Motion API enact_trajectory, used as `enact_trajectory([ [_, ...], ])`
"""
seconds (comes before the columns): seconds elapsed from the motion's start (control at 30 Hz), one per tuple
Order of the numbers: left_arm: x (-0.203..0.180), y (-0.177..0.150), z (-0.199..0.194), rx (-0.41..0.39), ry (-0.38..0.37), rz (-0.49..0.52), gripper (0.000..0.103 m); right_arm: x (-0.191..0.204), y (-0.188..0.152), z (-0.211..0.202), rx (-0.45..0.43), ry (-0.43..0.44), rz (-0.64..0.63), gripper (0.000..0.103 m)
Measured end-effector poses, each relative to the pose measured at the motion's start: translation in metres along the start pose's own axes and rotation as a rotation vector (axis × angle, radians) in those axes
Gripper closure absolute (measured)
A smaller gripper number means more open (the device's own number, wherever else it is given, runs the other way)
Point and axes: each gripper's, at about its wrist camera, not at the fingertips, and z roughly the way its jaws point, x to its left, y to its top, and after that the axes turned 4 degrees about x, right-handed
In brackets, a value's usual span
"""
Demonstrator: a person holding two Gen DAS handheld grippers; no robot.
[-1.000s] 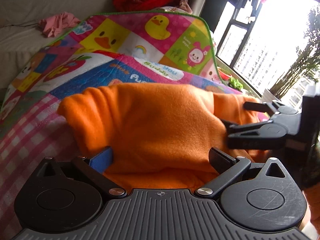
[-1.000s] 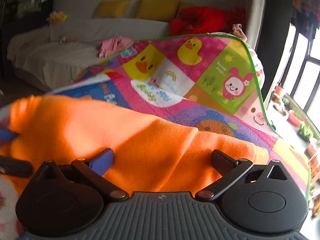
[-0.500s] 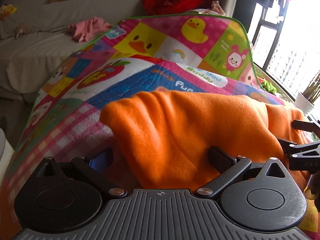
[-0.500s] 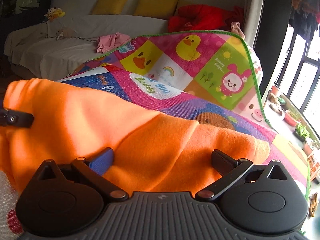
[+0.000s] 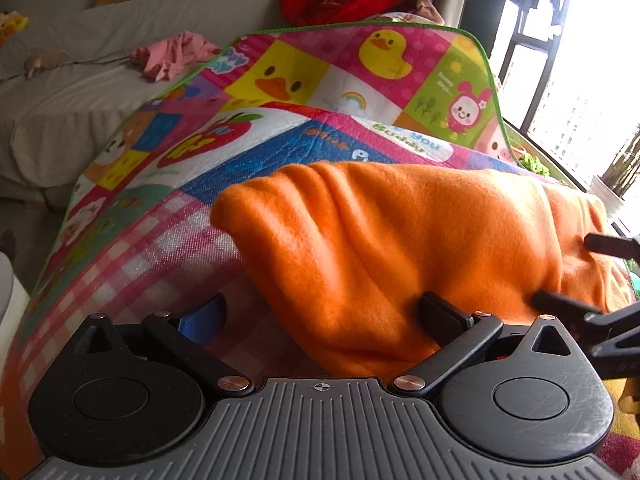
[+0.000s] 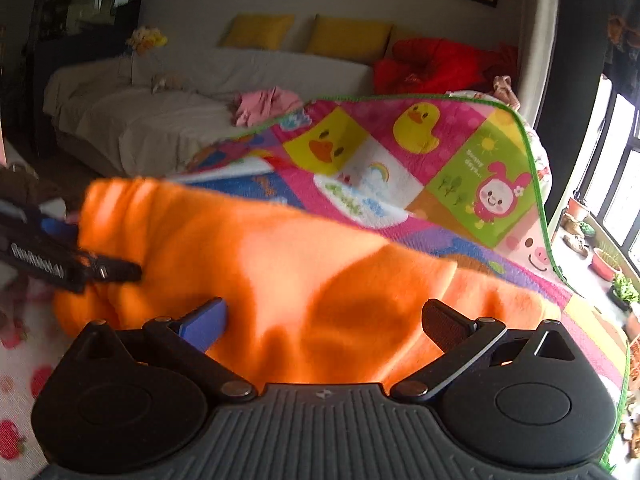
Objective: Fold clothes
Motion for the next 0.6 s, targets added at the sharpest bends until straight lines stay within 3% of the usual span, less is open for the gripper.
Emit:
enact_trajectory([
  [0.23, 0.002, -0.003, -0.002, -0.001, -0.004, -0.004, 0.0, 0.0, -0.013, -0.009, 0.008, -0.009, -0.01, 0.0],
  [0.47, 0.003, -0.007, -0.004, -0.008, -0.003, -0.003, 0.0, 0.003, 0.01, -0.035, -0.099, 0.025, 0.056, 0.0],
  [0.6, 0.006, -0.01, -0.009, -0.008, -0.008, -0.005, 0.0, 0.015, 0.011, -0.004, -0.011, -0.013, 0.023, 0.0],
])
